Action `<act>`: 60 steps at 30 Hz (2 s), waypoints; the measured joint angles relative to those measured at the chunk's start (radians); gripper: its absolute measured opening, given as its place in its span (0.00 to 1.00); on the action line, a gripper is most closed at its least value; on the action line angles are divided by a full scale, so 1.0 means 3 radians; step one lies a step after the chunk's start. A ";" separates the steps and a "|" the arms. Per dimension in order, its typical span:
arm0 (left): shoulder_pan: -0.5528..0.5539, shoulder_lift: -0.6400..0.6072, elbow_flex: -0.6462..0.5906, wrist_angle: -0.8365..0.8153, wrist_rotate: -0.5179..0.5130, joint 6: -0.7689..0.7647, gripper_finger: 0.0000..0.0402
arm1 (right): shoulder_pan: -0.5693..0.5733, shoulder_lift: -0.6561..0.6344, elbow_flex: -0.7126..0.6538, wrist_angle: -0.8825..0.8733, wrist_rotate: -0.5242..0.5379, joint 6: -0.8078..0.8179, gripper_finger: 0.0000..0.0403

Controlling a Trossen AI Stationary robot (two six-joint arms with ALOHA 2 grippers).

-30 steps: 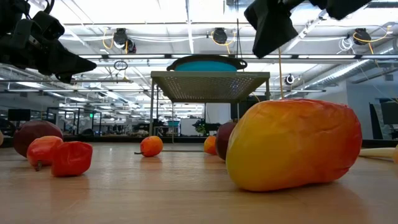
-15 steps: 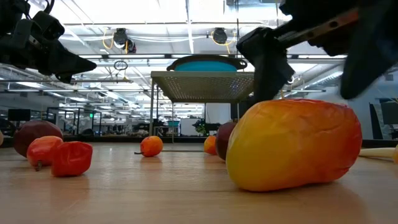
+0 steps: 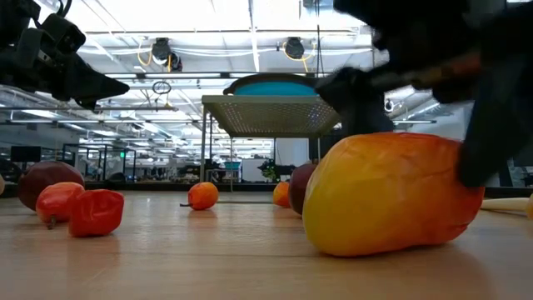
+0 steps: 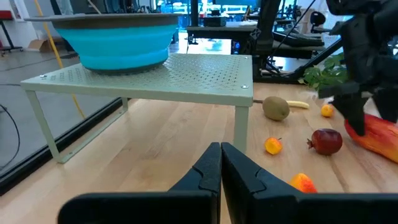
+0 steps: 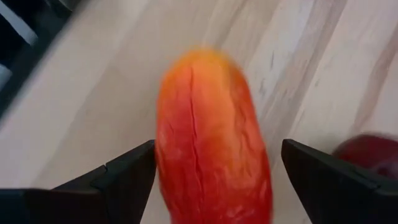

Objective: Pick & Place Fruit
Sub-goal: Put the mango into the blue strainer bowl on the shelf

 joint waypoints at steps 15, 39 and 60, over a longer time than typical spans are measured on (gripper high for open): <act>0.0000 0.0000 0.0000 0.0000 0.0000 -0.0001 0.02 | 0.0001 0.0192 -0.0001 0.0225 0.0004 -0.0079 0.83; -0.0001 0.0000 0.0000 0.0000 0.0002 -0.0007 0.02 | 0.0008 0.0105 0.0000 0.0199 -0.0093 0.0161 0.56; -0.0001 0.0000 0.0000 0.0000 0.0004 -0.0007 0.02 | 0.0004 -0.1072 0.0003 0.0514 0.0656 0.1145 0.55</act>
